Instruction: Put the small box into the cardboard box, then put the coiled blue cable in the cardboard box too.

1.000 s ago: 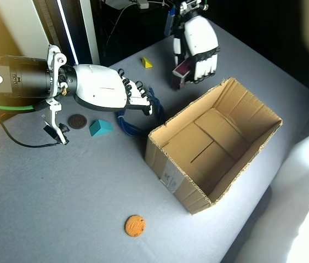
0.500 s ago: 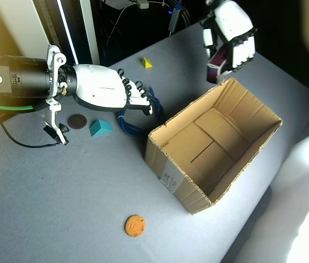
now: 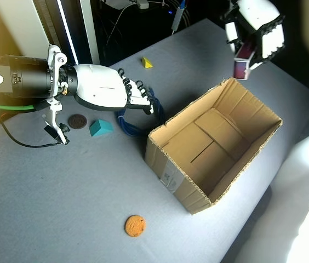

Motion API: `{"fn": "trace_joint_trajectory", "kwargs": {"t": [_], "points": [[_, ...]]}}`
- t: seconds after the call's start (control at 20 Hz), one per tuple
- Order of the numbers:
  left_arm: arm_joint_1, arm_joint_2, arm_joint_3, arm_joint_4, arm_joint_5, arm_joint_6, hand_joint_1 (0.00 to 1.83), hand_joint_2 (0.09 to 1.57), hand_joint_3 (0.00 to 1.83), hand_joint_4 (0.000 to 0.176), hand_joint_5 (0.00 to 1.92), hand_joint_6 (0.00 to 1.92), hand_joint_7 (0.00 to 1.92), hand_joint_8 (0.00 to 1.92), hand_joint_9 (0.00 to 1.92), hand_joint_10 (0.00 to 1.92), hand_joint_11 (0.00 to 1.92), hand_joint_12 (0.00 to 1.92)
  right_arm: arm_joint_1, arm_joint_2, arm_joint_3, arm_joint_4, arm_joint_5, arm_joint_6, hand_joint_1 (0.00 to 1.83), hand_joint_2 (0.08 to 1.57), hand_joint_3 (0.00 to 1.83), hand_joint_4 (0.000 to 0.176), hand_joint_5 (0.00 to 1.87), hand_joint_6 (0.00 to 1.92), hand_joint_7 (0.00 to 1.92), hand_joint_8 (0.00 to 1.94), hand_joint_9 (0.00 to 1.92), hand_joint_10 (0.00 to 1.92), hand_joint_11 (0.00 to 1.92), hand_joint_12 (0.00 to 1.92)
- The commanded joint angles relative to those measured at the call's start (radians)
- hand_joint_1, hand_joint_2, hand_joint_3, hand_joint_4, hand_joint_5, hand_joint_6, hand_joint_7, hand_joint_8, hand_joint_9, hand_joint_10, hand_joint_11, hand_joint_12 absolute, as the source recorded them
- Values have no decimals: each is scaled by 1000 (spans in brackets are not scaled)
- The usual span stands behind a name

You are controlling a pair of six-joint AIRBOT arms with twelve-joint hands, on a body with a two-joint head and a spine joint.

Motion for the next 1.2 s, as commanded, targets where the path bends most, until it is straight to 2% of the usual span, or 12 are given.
{"fn": "trace_joint_trajectory", "kwargs": {"t": [0.0, 0.05, 0.15, 0.2, 0.3, 0.4, 0.45, 0.55, 0.75, 0.9, 1.15], "points": [[-27, 3, 13, 68, -85, -2, 1347, 1210, 1, 0, 776, 1086, 818, 1319, 694, 1587, 466, 1615, 5, 9, -3, 35, 93, -4, 670, 1166, 0, 0, 317, 3, 357, 4, 341, 14, 0, 972], [-47, -5, 24, 90, -65, -11, 1348, 1208, 0, 0, 780, 1079, 823, 1323, 700, 1565, 468, 1594, 5, 9, -3, 35, 93, -5, 774, 1141, 0, 0, 320, 4, 344, 3, 326, 6, 0, 970], [-75, -20, 36, 126, -42, -31, 1353, 1198, 0, 0, 778, 1055, 865, 1262, 717, 1546, 443, 1577, 5, 9, -3, 35, 93, -6, 891, 1117, 0, 0, 256, 0, 257, 0, 239, 0, 0, 822], [-93, -29, 42, 147, -27, -45, 1353, 1196, 0, 0, 776, 1031, 878, 1262, 714, 1539, 440, 1547, 5, 9, -3, 35, 94, -6, 937, 1097, 0, 0, 232, 0, 198, 0, 205, 0, 0, 812], [-139, -51, 49, 186, 28, -55, 1356, 1186, 0, 0, 804, 1036, 890, 1231, 729, 1511, 456, 1563, 5, 9, -3, 35, 95, -7, 981, 1075, 0, 0, 307, 18, 275, 17, 269, 24, 0, 1009], [-197, -72, 57, 235, 128, -60, 1357, 1184, 0, 0, 798, 1070, 886, 1209, 744, 1503, 461, 1562, 5, 9, -3, 35, 95, -9, 1007, 1064, 0, 0, 325, 16, 313, 19, 287, 26, 0, 1060], [-214, -78, 58, 253, 153, -63, 1355, 1189, 1, 0, 776, 1094, 884, 1220, 738, 1511, 474, 1562, 5, 9, -3, 35, 95, -9, 1088, 1022, 0, 0, 361, 24, 364, 28, 330, 41, 0, 1134], [-238, -98, 59, 280, 176, -79, 1351, 1200, 2, 0, 750, 1121, 864, 1250, 723, 1541, 473, 1593, 5, 9, -3, 35, 97, -12, 1124, 1003, 0, 0, 375, 20, 390, 24, 348, 44, 0, 1169], [-221, -144, 93, 358, 176, -191, 1352, 1201, 0, 0, 753, 1096, 867, 1263, 720, 1541, 465, 1598, 5, 8, -3, 35, 100, -15, 1137, 993, 0, 0, 424, 31, 443, 32, 399, 61, 0, 1222], [-186, -184, 127, 396, 155, -269, 1347, 1214, 1, 0, 718, 1153, 850, 1277, 694, 1588, 416, 1677, 5, 8, -4, 35, 101, -15, 1236, 981, 0, 0, 450, 16, 468, 12, 418, 53, 0, 1197], [-160, -230, 176, 462, 143, -358, 1352, 1198, 0, 0, 771, 1083, 867, 1261, 714, 1546, 443, 1614, -2, 2, -7, 62, 101, -15, 1206, 990, 0, 0, 463, 12, 463, 5, 402, 37, 0, 1172]]}}
